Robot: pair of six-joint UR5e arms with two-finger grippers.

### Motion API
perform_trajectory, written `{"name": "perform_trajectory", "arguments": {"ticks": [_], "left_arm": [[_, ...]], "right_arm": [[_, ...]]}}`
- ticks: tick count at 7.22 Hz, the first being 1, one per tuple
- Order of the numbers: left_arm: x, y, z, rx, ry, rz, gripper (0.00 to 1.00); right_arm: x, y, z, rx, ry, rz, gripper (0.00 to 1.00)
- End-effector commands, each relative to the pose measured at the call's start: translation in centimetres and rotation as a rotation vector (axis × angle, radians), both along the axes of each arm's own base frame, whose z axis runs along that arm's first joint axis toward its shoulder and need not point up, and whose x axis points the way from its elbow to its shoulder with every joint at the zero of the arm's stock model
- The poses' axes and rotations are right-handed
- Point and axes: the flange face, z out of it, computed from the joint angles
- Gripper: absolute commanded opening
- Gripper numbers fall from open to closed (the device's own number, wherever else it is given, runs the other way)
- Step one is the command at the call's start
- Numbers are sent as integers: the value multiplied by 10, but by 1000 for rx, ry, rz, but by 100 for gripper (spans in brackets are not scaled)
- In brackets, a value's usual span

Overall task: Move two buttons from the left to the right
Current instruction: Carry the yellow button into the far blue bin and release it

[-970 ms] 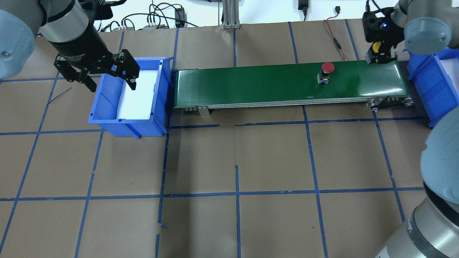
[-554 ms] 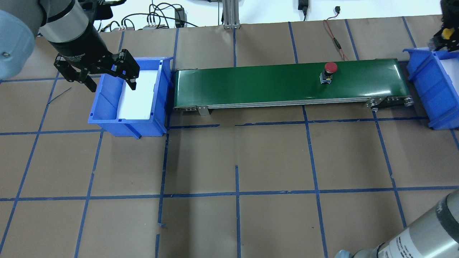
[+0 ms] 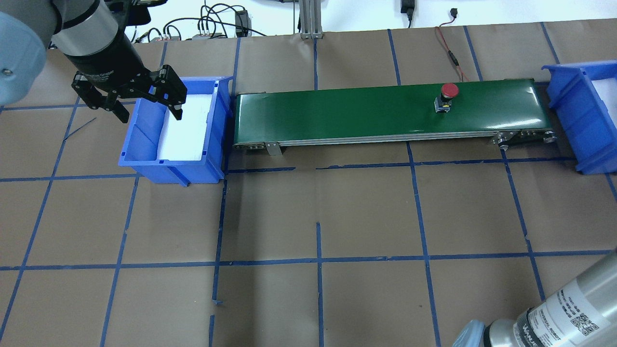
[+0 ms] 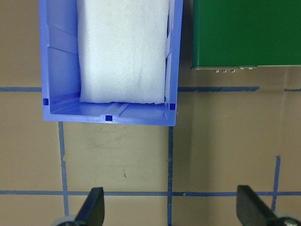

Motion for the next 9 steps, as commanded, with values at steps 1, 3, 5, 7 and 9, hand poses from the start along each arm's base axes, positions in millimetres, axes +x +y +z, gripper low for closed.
{"name": "perform_trajectory", "arguments": {"ticks": [1,3,5,7,9], "left_arm": [[0,0,1,-2,1,-1,100],[0,0,0,4,-1,-1,100],[-1,0,0,1,8,0,100],[-1,0,-1,1,8,0,100],[-1,0,-1,1,9,0,100]], "right_arm": [[-7,8,-29,65,6,-4,8],[-9,5,-33,55,8,4,48],[-10,4,-25,33,20,4,100],[-8,6,19,-6,66,68,100],[45,0,77,-19,70,133,100]]}}
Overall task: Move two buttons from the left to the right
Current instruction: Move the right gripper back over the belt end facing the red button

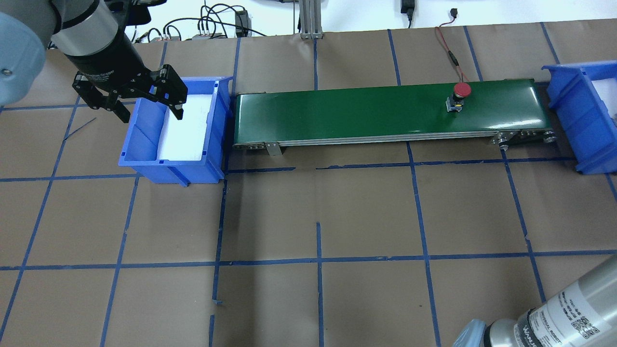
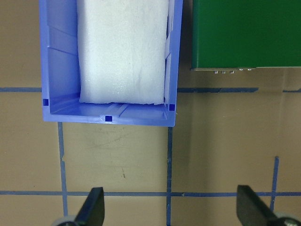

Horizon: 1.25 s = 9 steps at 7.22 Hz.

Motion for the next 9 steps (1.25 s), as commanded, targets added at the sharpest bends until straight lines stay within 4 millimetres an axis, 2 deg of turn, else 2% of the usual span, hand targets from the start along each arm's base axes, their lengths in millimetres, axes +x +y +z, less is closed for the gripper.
{"name": "perform_trajectory", "arguments": {"ticks": [1,2,3,4,5,6,9], "left_arm": [[0,0,1,-1,2,1,100],[0,0,1,-1,2,1,100],[0,0,0,0,0,1,100],[0,0,0,0,0,1,100],[1,0,1,-1,-7,1,100],[0,0,1,-1,-7,-1,100],[0,0,0,1,-7,-1,100]], "right_arm": [[113,-34,43,9,-17,145,100],[175,-55,41,19,-26,165,100],[231,-66,35,31,-35,163,100],[267,-73,26,41,-49,124,100],[273,-63,1,79,-89,56,100],[276,-56,4,80,-97,-5,100],[283,-56,-17,83,-180,-138,100]]}}
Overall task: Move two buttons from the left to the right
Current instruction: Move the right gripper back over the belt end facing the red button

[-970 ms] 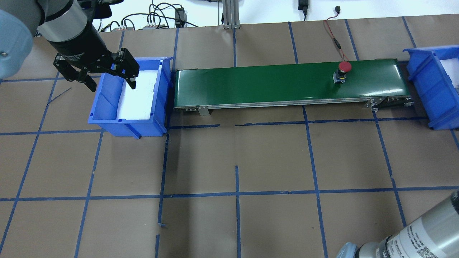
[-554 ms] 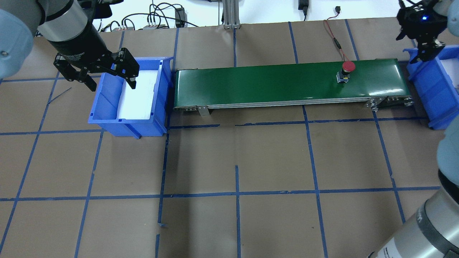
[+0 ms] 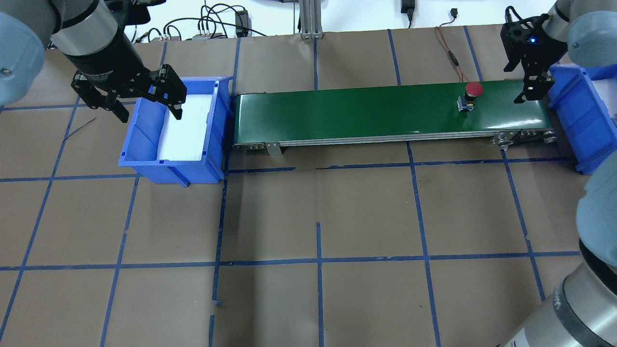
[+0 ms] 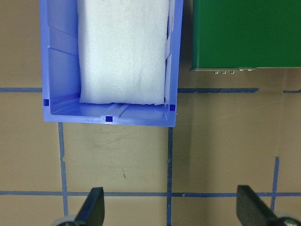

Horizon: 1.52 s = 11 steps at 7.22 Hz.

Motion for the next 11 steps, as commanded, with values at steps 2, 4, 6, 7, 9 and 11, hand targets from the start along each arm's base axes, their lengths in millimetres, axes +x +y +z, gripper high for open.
{"name": "perform_trajectory", "arguments": {"ticks": [2,4,6,7,9,11], "left_arm": [[-1,1,-2,4,3,-2,100],[-2,1,-2,4,0,-3,100],[0,0,-1,3,3,0,100],[-1,0,-1,1,3,-2,100],[-1,1,-2,4,6,-2,100],[-1,1,-2,4,5,-2,100]], "right_arm": [[4,3,-16,18,-34,-49,100],[6,7,-21,-53,-9,-47,100],[8,10,-26,-47,-23,-45,100],[9,10,-28,-53,-40,-46,100],[10,10,-30,-50,-41,-45,100],[10,10,-32,-54,-40,-44,100]]}}
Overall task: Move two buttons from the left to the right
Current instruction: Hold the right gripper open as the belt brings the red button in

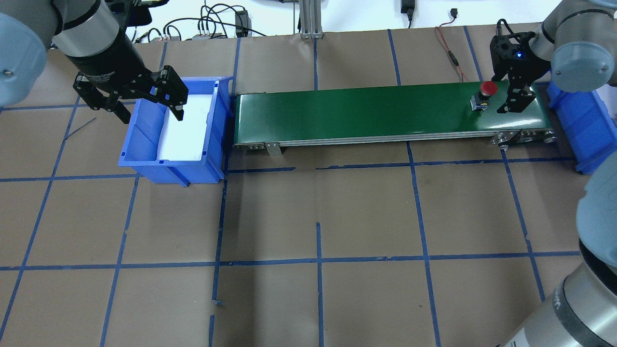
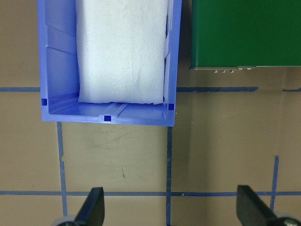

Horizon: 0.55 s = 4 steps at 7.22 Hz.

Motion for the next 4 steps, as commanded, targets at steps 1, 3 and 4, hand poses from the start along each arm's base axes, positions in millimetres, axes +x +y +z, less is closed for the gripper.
{"name": "perform_trajectory", "arguments": {"ticks": [1,3,4], "left_arm": [[0,0,0,-1,1,0,100],[0,0,0,-2,1,0,100],[0,0,-1,1,2,0,100]], "right_arm": [[-1,2,-3,8,19,3,100],[-1,5,-10,18,24,6,100],[-1,5,-10,12,27,6,100]]}}
